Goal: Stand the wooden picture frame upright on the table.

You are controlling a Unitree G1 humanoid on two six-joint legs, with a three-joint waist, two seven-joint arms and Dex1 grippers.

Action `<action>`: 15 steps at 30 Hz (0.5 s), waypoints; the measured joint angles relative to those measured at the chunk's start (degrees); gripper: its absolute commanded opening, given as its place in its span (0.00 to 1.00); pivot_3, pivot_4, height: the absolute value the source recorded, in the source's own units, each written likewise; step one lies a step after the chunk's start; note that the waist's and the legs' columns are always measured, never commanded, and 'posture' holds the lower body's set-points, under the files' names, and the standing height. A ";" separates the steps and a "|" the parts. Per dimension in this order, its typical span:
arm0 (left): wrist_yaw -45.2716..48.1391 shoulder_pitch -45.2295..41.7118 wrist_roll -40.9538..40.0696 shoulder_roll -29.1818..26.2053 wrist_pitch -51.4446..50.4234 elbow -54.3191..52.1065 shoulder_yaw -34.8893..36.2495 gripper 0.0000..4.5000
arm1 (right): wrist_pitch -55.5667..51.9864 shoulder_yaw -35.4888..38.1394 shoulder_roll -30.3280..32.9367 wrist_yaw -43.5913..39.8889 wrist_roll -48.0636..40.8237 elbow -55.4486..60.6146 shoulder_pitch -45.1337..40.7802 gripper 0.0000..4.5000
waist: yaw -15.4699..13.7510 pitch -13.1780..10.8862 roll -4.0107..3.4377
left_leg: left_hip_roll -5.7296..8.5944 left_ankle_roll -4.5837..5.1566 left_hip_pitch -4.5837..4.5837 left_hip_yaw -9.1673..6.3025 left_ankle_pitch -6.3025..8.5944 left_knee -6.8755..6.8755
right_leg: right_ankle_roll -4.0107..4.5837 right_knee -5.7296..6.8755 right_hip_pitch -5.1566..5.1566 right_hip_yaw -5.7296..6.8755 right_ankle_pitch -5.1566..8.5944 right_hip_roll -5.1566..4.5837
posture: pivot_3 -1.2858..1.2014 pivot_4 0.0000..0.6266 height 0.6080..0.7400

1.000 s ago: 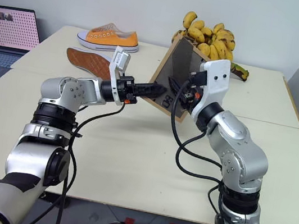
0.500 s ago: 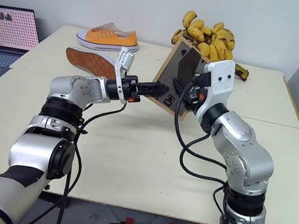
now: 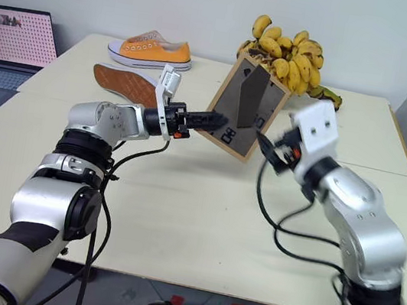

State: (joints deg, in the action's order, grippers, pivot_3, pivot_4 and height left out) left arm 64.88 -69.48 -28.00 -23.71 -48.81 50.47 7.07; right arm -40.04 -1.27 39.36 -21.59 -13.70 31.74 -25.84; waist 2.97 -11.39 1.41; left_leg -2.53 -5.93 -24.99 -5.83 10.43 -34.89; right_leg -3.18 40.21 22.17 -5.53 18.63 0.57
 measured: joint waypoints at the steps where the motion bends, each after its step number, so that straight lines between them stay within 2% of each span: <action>1: -0.12 -0.05 0.00 -0.60 -0.80 -0.04 0.02 0.29 | 4.52 -0.95 3.22 -0.75 3.67 -1.06 2.64 0.88 | 0.08 0.00 0.00 | 0.00 0.00 0.00 0.03 0.00 -0.01 | -0.03 -0.03 0.00 -0.02 0.01 0.00 | 0.52 0.24 1.00; 3: -0.09 0.08 0.02 -1.94 -4.09 -0.97 -0.22 0.29 | 17.27 -3.12 8.04 -0.63 12.42 -5.39 6.51 0.88 | 0.43 0.00 0.01 | -0.01 0.00 0.01 0.04 0.00 -0.01 | -0.04 -0.04 0.01 -0.04 0.02 0.00 | 0.52 0.24 1.00; 5: 0.60 0.41 -0.11 -2.48 -7.52 -3.25 -1.10 0.29 | 25.99 -4.62 10.26 0.24 18.16 -9.19 8.05 0.88 | 0.81 0.00 0.01 | -0.03 0.00 0.02 0.05 0.00 0.00 | -0.06 -0.04 0.01 -0.05 0.03 0.02 | 0.52 0.24 1.00; 7: 1.18 3.33 -2.45 -4.16 -15.89 -11.57 -2.58 0.29 | 40.19 -7.44 11.38 4.39 27.38 -15.19 8.62 0.88 | 1.59 0.00 0.00 | -0.06 -0.01 0.06 0.08 -0.01 0.00 | -0.01 0.01 0.00 -0.10 0.00 0.03 | 0.52 0.24 1.00; 9: 0.72 6.15 -5.08 -5.51 -23.37 -17.79 -2.75 0.29 | 48.99 -9.27 11.58 8.71 34.14 -20.15 8.46 0.88 | 1.97 0.00 0.00 | -0.07 -0.01 0.07 0.08 -0.01 -0.01 | -0.01 0.03 0.00 -0.11 0.00 0.03 | 0.52 0.24 1.00; 13: -2.14 10.98 -10.47 -7.01 -37.29 -28.63 -1.26 0.29 | 61.01 -11.21 9.65 18.74 44.88 -28.39 5.81 0.88 | 2.03 -0.01 0.01 | -0.07 -0.08 0.11 0.07 -0.06 -0.10 | 0.00 0.25 0.01 -0.12 0.00 0.03 | 0.52 0.24 1.00; 15: -3.82 12.85 -13.67 -7.80 -41.16 -32.44 -0.36 0.29 | 65.01 -11.74 8.87 23.99 49.82 -31.14 3.76 0.88 | 1.94 -0.01 0.01 | -0.02 -0.20 0.16 0.05 -0.13 -0.11 | 0.01 0.43 0.01 -0.14 0.00 0.00 | 0.52 0.24 1.00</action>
State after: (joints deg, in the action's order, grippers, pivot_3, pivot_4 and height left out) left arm 61.06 -56.63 -41.67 -31.51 -89.97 18.03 6.71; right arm 24.97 -13.01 48.23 2.40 36.12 0.60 -22.08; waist 4.90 -11.40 1.42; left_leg -2.55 -6.13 -24.83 -5.78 10.30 -35.00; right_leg -3.17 40.63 22.18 -5.66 18.64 0.57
